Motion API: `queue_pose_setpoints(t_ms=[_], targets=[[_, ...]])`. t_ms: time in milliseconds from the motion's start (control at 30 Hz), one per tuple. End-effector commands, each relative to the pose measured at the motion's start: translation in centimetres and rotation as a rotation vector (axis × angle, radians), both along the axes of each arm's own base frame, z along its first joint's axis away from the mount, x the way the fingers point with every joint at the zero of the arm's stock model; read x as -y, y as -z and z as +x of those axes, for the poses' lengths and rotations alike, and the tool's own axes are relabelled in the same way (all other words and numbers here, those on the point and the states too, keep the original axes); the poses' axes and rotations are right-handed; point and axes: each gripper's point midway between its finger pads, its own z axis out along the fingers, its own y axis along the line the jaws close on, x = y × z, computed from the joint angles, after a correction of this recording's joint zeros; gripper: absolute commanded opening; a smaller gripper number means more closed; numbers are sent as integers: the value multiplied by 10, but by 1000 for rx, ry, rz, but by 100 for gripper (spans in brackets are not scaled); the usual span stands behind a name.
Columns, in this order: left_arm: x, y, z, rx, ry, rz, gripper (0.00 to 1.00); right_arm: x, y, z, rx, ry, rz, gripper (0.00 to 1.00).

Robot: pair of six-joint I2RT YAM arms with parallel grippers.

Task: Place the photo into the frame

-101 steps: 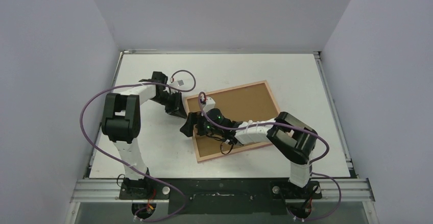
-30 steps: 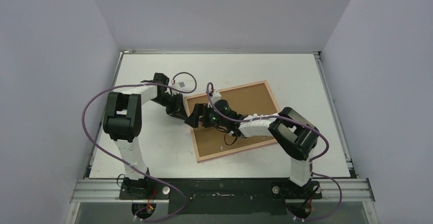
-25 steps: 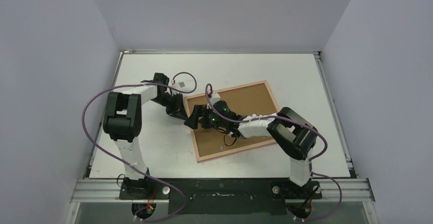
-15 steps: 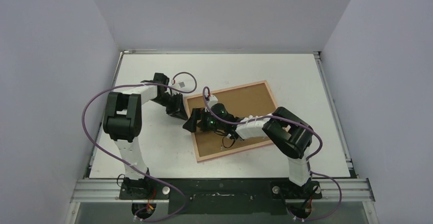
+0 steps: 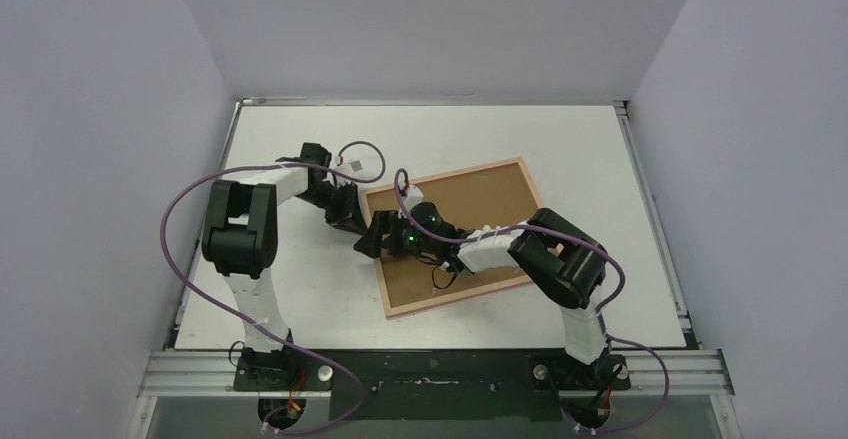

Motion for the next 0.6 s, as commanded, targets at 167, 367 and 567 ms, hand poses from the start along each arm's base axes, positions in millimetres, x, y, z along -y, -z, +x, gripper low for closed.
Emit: queue_pose_setpoints(t_ms=[167,367,567], targets=[[2,5,10,31,10,3,8,-5,-5,-2,14,-4,18,94],[3,4,10,34,10,0,8,-9,3,0,9,-4,15,94],[3,6,10,30,10,0,8,-15,4,4,12,-10,17,94]])
